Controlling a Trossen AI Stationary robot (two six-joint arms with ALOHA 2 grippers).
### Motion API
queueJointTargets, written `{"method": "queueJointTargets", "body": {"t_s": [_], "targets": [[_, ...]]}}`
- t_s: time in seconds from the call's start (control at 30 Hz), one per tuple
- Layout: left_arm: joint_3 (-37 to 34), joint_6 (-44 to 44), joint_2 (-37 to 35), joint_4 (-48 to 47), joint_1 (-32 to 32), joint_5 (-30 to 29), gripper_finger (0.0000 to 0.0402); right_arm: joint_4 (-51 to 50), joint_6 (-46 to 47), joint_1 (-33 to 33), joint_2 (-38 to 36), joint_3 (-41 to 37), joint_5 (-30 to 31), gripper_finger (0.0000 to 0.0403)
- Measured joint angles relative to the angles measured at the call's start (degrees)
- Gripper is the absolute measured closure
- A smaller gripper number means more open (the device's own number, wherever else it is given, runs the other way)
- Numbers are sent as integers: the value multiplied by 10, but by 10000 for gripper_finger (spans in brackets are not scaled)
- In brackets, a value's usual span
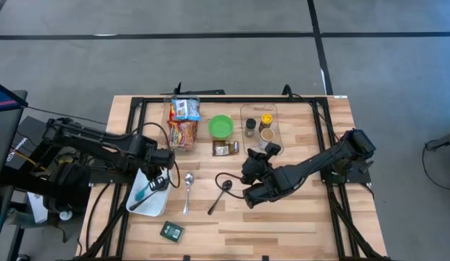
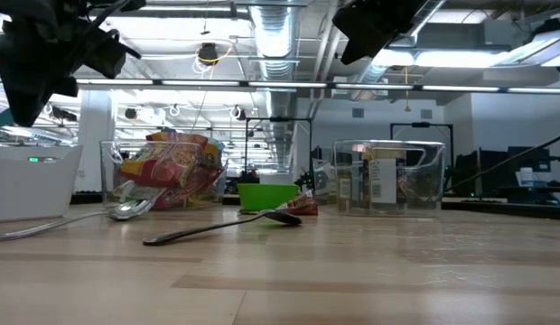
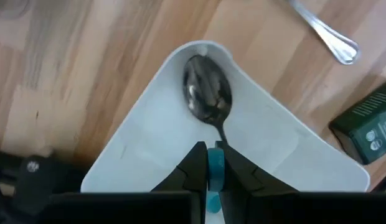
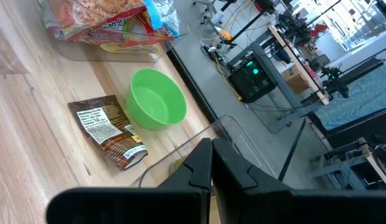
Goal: Pick & Place Food Item
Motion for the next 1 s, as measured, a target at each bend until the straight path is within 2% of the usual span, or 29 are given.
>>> {"method": "queueJointTargets", "body": {"t_s": [0.53, 1.0], "targets": [[0, 3, -1, 12, -1, 4, 355, 0, 0, 0, 0, 0, -1, 399], [0, 3, -1, 12, -1, -1, 298, 0, 0, 0, 0, 0, -1, 399]]}}
